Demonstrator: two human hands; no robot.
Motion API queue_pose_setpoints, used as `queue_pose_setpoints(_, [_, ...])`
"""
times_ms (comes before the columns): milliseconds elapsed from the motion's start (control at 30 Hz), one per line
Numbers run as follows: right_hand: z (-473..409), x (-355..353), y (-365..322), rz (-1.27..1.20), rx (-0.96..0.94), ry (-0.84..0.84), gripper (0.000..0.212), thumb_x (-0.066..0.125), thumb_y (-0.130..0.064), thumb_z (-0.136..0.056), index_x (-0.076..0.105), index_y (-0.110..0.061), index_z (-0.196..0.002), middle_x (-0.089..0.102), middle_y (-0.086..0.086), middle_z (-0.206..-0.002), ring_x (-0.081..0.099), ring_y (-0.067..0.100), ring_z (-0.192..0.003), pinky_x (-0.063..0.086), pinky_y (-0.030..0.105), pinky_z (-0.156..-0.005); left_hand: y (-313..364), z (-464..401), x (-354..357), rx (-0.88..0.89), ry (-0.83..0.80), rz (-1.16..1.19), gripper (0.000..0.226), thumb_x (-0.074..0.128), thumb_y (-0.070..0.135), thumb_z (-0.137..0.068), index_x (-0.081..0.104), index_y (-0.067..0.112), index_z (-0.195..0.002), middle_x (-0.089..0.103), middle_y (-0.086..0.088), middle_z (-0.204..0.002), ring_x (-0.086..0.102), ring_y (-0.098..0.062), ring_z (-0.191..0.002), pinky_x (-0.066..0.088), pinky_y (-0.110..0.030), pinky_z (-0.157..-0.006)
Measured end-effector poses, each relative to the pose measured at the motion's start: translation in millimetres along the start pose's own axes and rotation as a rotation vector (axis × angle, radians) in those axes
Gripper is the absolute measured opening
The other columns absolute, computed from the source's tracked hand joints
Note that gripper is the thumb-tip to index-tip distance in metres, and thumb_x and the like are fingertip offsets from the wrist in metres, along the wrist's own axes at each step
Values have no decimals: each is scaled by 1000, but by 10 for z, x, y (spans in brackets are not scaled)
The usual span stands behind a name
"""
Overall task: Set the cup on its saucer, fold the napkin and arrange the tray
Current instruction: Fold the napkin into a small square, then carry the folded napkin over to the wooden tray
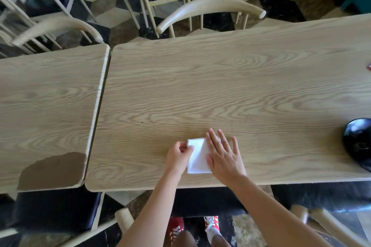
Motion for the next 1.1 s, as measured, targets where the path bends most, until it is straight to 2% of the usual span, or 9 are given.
queue_pose_setpoints(167, [86,75,-51,-165,79,-60,63,28,-35,-96,-9,-27,-146,-10,-6,-157,-6,17,-145,0,55,-114,64,178,-63,54,-74,38,10,61,12,-83,55,17,-89,63,3,-87,60,-18,-84,45,-30,-78])
queue_pose_setpoints(267, [125,-77,-61,-415,169,44,70,44,-35,-93,2,-27,-148,8,-4,-158,4,15,-145,5,48,-116,188,245,-202,45,-117,187,16,59,5,-84,52,19,-81,60,0,-80,57,-15,-71,47,-30,-65])
queue_pose_setpoints(367, [157,-305,25,-684,220,174,70,55,-29,-89,17,-19,-147,36,1,-149,37,20,-134,30,40,-108,372,324,-383,67,-180,289,15,59,4,-86,53,18,-84,62,-1,-78,58,-14,-69,47,-32,-64])
queue_pose_setpoints(533, [174,-787,171,-1163,320,11,47,63,-26,-85,50,-20,-130,72,1,-103,61,12,-90,45,31,-77,669,516,-665,141,-320,400,14,60,1,-85,56,13,-90,67,-5,-87,65,-16,-75,53,-36,-73])
queue_pose_setpoints(600, [221,-975,178,-1240,267,-14,19,64,-21,-84,69,-21,-102,73,-8,-76,61,9,-74,46,27,-68,747,608,-752,171,-340,421,15,60,0,-85,57,14,-91,67,-5,-88,67,-15,-74,54,-33,-70])
queue_pose_setpoints(667, [301,-1148,152,-1283,224,-24,10,65,-20,-82,73,-19,-87,68,-13,-66,59,4,-66,46,17,-61,793,697,-839,199,-322,437,15,61,1,-84,58,14,-91,68,-5,-89,67,-15,-73,55,-31,-68])
queue_pose_setpoints(800, [479,-1425,64,-1361,224,64,8,67,-14,-81,72,-16,-86,69,-9,-67,59,3,-62,44,14,-54,869,892,-974,245,-294,454,15,60,-1,-84,57,14,-86,68,-3,-82,68,-14,-66,56,-28,-59])
queue_pose_setpoints(967, [756,-1701,-107,-1471,314,245,8,69,-8,-78,66,-13,-84,70,11,-82,61,22,-75,50,41,-74,951,1198,-1093,361,-322,515,18,56,-4,-85,60,12,-93,73,3,-74,67,-9,-68,58,-25,-62])
queue_pose_setpoints(1100, [1165,-1909,-253,-1510,320,361,9,68,-7,-79,66,-15,-80,69,9,-77,61,20,-70,49,37,-69,919,1537,-1195,439,-403,514,23,55,-2,-87,62,13,-103,75,4,-83,69,-11,-77,57,-24,-65])
Point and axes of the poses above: each hand's wrist, its own z-axis away from the middle knuckle, its own x-axis out of the palm, y = z × x, the point moved 1 cm from there along -z, towards the middle knuckle
